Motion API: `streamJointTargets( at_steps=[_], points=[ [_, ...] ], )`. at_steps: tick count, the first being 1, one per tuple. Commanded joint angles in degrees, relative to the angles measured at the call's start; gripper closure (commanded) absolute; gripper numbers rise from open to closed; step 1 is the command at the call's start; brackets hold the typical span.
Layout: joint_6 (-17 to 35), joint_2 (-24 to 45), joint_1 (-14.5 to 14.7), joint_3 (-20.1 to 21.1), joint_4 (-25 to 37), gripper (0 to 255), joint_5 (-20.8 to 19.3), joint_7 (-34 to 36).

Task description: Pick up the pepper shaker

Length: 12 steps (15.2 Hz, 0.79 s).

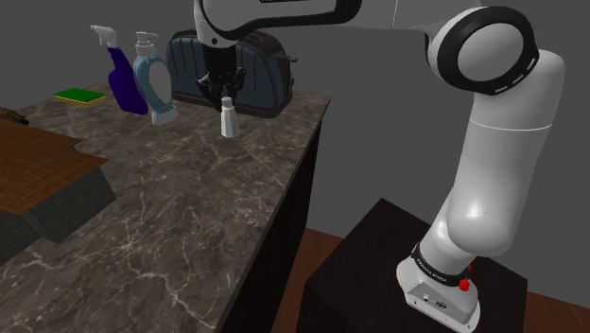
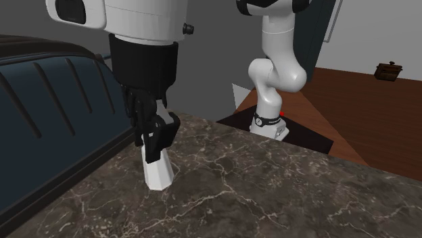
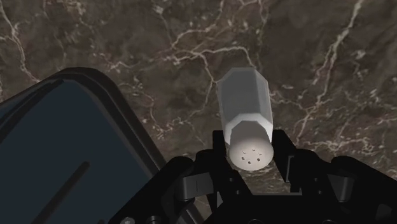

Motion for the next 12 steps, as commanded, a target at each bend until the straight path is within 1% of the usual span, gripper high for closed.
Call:
streamJointTargets(
  at_steps=[1, 2, 4, 12],
  points=[
    [0.0, 0.0, 0.0, 0.0, 0.0, 255, 0.0, 0.0],
    [0.0, 0.0, 0.0, 0.0, 0.0, 255, 0.0, 0.0],
    [-1.6, 0.3, 0.2, 0.0, 1.9, 255, -0.1, -0.1],
    [-8.7, 2.3, 1.1, 0.2, 10.9, 255, -0.6, -0.8]
  ],
)
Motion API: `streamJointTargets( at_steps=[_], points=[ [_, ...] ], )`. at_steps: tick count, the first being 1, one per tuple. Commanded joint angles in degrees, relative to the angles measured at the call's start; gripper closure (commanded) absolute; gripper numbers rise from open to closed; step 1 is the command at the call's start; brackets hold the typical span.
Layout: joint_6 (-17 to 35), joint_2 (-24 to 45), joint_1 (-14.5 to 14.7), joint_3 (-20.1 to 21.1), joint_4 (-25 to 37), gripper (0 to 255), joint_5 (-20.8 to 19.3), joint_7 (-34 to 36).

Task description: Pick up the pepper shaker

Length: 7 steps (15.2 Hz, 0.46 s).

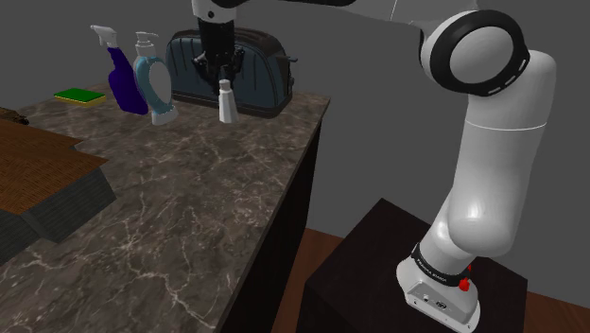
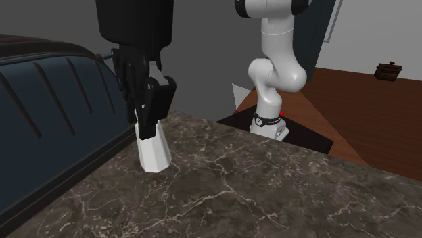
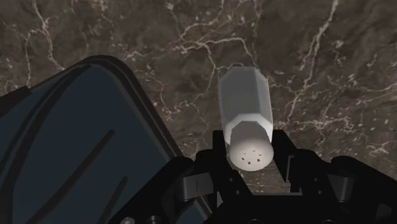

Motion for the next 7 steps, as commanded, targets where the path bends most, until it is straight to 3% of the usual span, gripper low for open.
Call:
streamJointTargets(
  at_steps=[1, 7],
  points=[
    [-1.8, 0.6, 0.3, 0.0, 2.4, 255, -0.2, -0.1],
    [-6.0, 2.5, 1.1, 0.1, 8.4, 255, -0.8, -0.5]
  ],
)
